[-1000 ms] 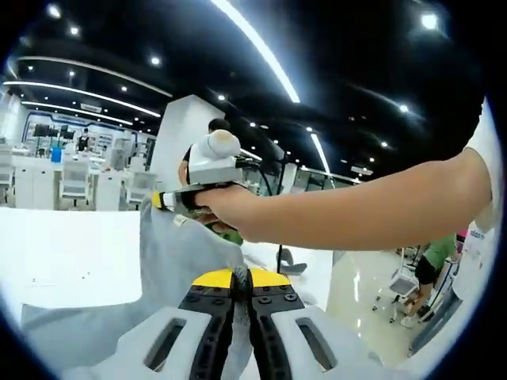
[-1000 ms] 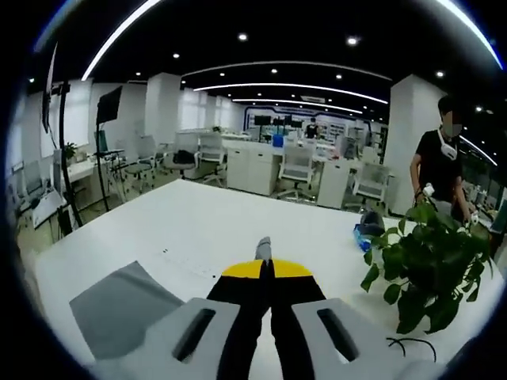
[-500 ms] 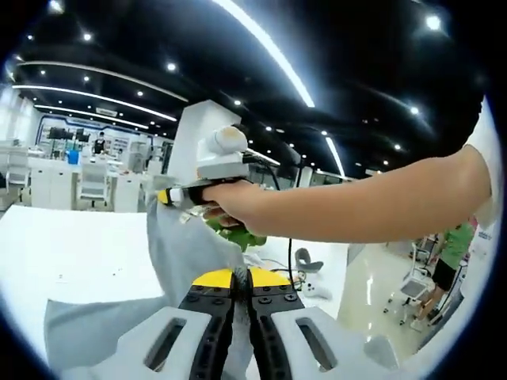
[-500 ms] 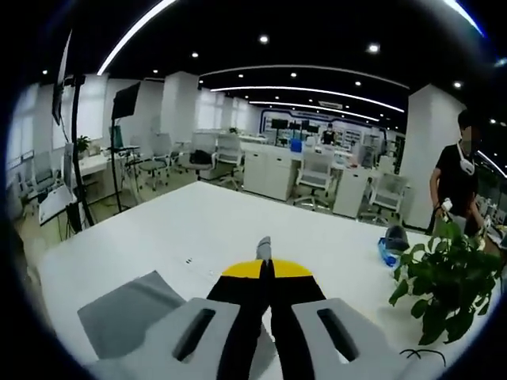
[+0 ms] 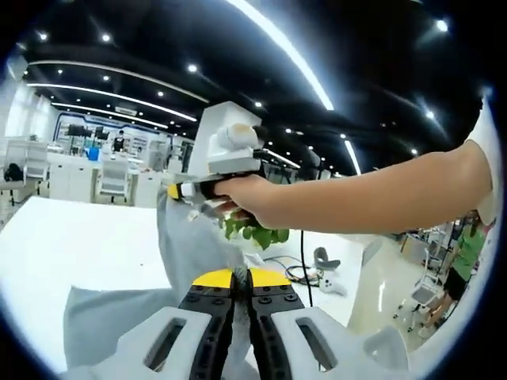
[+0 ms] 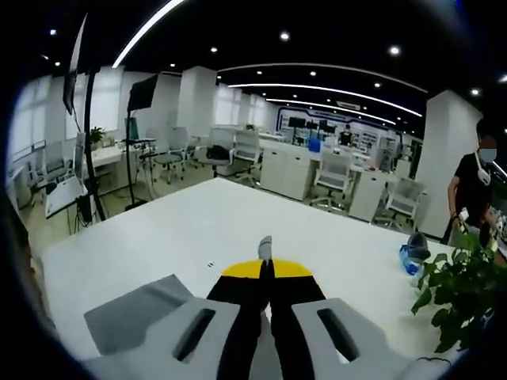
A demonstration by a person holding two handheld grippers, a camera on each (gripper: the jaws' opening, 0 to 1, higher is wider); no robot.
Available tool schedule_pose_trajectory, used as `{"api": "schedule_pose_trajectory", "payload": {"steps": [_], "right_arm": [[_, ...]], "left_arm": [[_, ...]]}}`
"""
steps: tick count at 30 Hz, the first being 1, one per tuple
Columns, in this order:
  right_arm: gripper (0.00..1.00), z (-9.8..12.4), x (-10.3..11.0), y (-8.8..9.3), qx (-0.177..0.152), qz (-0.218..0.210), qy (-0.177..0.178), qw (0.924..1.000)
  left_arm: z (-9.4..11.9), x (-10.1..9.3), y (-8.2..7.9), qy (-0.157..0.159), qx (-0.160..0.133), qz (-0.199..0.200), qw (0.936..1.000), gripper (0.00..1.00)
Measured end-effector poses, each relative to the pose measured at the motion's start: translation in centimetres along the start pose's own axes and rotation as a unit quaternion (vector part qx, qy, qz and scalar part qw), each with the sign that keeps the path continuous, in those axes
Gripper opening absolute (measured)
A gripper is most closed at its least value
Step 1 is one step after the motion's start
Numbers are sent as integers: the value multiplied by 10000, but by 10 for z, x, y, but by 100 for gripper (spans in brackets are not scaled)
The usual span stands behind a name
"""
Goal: Fold the towel on the table until its edges align and the towel forms a compact rectangular stack.
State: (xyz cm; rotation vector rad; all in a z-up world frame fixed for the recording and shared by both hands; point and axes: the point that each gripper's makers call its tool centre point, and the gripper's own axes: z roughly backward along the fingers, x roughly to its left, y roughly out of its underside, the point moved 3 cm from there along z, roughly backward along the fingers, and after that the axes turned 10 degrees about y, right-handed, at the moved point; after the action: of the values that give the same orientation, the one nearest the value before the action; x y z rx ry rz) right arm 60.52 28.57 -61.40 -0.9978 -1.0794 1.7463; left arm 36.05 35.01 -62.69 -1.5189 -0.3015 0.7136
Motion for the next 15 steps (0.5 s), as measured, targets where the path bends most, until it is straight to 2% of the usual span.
{"api": "schedule_pose_trajectory", "payload": {"steps": [4,9,11,14,15], "right_arm": [[0,-7,18,-3,-15,44,-155,9999],[0,-28,37,-1,28,210,-338,9992],[0,-35,42,1,50,300,-372,9988],[0,-45,54,4,89,468,-450,9978],[0,-45,58,5,99,559,-475,9973]], "left_arm": [[12,5,3,-128,-51,115,9998,5],[23,17,13,-307,-21,173,9994,5],[28,26,21,-438,91,127,9989,5],[33,32,24,-545,117,30,9984,5],[36,37,26,-630,172,-159,9977,5]]}}
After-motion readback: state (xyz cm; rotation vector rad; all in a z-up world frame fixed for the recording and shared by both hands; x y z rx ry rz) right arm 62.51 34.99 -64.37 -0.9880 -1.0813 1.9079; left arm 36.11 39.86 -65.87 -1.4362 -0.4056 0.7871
